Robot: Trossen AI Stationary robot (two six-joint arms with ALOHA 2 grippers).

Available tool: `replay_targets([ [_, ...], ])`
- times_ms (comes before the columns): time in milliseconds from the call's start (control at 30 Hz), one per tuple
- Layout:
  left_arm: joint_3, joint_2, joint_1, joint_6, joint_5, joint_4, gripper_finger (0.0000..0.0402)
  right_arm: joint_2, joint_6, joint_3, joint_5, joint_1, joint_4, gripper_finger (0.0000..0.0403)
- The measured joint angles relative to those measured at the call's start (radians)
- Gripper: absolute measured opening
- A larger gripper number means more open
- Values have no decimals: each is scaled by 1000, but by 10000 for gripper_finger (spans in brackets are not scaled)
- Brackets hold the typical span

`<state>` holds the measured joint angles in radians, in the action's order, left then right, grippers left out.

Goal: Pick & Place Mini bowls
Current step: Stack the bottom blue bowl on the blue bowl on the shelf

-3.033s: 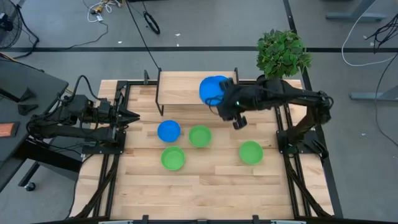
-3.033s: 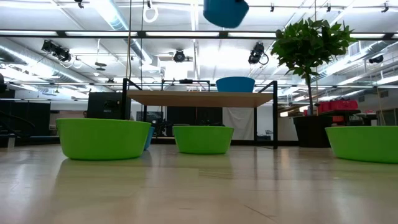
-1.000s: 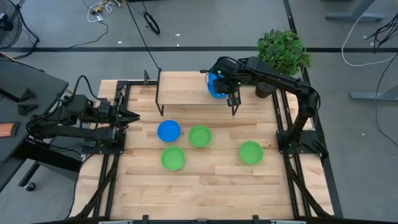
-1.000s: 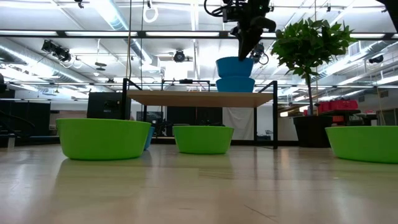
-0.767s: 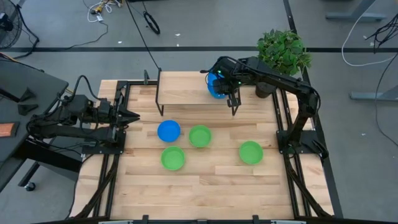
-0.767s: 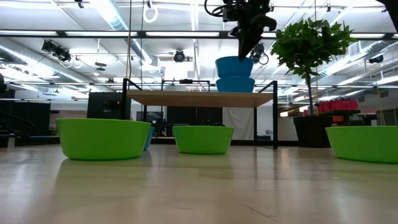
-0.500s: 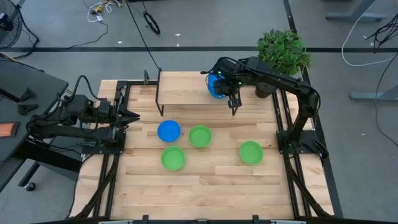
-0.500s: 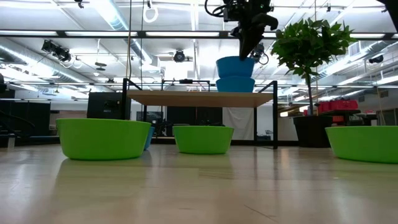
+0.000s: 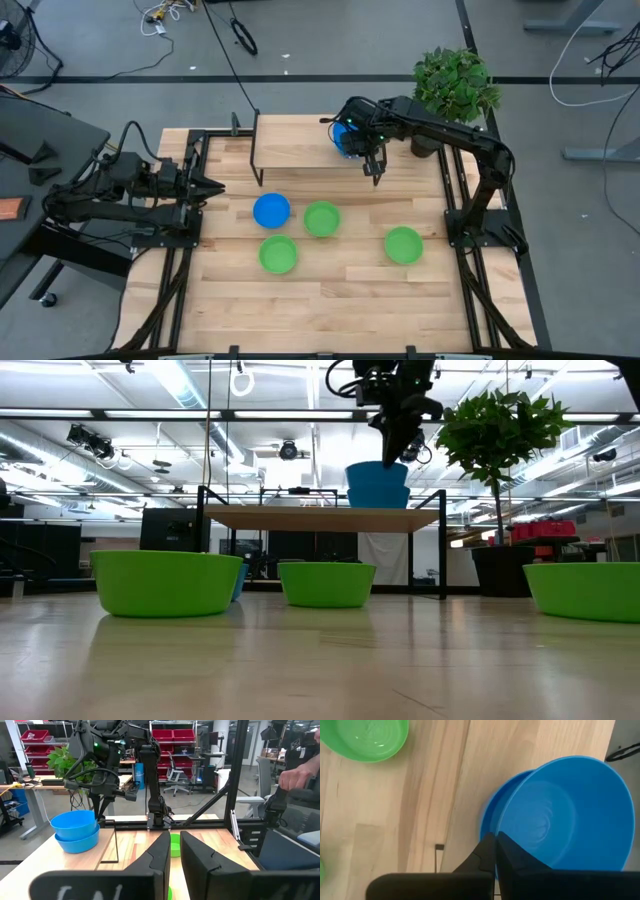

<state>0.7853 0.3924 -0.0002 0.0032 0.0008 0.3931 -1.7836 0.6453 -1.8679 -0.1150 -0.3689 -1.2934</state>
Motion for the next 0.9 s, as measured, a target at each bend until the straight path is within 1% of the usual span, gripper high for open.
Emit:
replay_targets([
  [200, 0, 0, 0, 0, 0, 0, 48, 0, -7, 0, 0, 0, 0, 3],
  [600, 0, 0, 0, 0, 0, 0, 48, 0, -12, 0, 0, 0, 20, 67],
  [900, 0, 0, 0, 0, 0, 0, 48, 19, -20, 0, 0, 0, 17, 86],
])
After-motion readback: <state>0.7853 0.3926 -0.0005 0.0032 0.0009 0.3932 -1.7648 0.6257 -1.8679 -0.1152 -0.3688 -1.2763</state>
